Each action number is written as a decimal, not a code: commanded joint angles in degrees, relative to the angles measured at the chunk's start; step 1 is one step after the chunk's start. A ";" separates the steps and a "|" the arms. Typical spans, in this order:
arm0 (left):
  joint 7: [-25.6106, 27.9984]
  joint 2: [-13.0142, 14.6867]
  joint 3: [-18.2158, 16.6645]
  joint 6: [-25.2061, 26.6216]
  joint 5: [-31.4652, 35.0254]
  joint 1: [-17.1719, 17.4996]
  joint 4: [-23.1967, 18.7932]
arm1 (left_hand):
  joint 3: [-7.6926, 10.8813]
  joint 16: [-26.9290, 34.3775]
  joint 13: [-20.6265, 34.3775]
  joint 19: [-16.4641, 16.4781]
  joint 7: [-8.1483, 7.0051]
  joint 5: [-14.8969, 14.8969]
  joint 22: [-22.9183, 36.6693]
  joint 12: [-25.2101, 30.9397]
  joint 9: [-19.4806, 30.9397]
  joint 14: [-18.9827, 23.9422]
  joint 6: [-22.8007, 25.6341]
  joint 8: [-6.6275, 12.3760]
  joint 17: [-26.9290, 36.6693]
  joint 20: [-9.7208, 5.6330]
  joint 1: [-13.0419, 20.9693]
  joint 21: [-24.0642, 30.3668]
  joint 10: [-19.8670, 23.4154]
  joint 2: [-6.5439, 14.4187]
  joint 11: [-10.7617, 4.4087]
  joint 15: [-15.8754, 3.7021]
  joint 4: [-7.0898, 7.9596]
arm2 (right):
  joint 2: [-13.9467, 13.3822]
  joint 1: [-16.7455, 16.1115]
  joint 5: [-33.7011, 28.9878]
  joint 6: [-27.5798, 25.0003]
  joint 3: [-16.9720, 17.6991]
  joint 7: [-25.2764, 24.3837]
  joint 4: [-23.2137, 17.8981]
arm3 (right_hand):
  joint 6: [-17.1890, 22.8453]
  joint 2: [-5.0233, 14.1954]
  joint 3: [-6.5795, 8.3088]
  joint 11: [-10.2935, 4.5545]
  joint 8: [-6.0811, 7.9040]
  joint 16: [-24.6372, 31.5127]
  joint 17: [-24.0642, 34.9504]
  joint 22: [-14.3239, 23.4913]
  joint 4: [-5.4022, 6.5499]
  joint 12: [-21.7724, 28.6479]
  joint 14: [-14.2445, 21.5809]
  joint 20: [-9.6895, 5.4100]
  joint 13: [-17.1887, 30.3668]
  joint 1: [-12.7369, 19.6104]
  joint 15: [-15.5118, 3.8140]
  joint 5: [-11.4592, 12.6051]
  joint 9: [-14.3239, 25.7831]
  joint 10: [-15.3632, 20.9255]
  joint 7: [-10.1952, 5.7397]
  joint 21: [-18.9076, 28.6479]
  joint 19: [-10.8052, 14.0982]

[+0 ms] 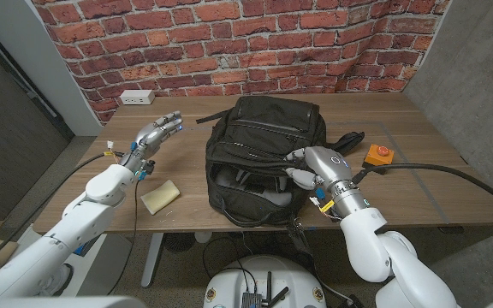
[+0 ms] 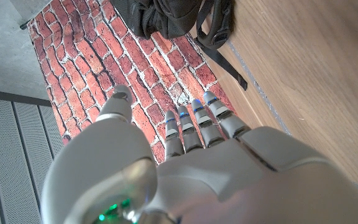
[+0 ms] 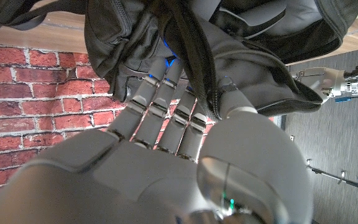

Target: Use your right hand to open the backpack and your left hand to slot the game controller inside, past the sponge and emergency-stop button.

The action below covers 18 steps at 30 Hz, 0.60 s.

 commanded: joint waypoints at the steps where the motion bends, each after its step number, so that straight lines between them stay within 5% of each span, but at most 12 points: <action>1: -0.32 -1.61 1.19 -1.20 -0.17 -2.29 2.88 | 0.36 0.11 0.07 -0.32 0.07 -0.06 0.00 0.31 0.19 -0.08 -0.05 0.43 0.15 -2.09 -0.06 -0.07 0.02 0.41 -0.09 -1.48 0.10 | -2.01 -0.18 0.70 -1.74 -0.42 1.69 -1.17 | -1.10 -1.00 -0.76 0.00 -0.45 -0.26 0.27 -0.04 -0.07 -0.21 -1.29 -5.97 -0.05 0.32 -7.24 -0.14 -0.04 -1.03 -0.20 -0.23 -0.55; 18: -3.41 -2.40 2.46 -2.05 -1.22 -5.63 7.18 | 0.69 0.34 0.06 -0.19 0.38 -0.02 -0.01 0.60 0.19 0.33 0.38 0.71 0.14 -2.16 -0.14 0.11 0.46 0.85 -0.38 -1.63 -0.09 | -2.15 0.07 -3.89 -5.31 -3.93 5.91 -2.57 | -6.83 -3.05 -4.15 -0.56 -1.60 -2.07 0.82 -0.51 0.17 -0.69 -9.48 -4.50 -1.80 1.73 -6.66 0.14 -0.50 -8.68 -0.96 -1.32 -3.23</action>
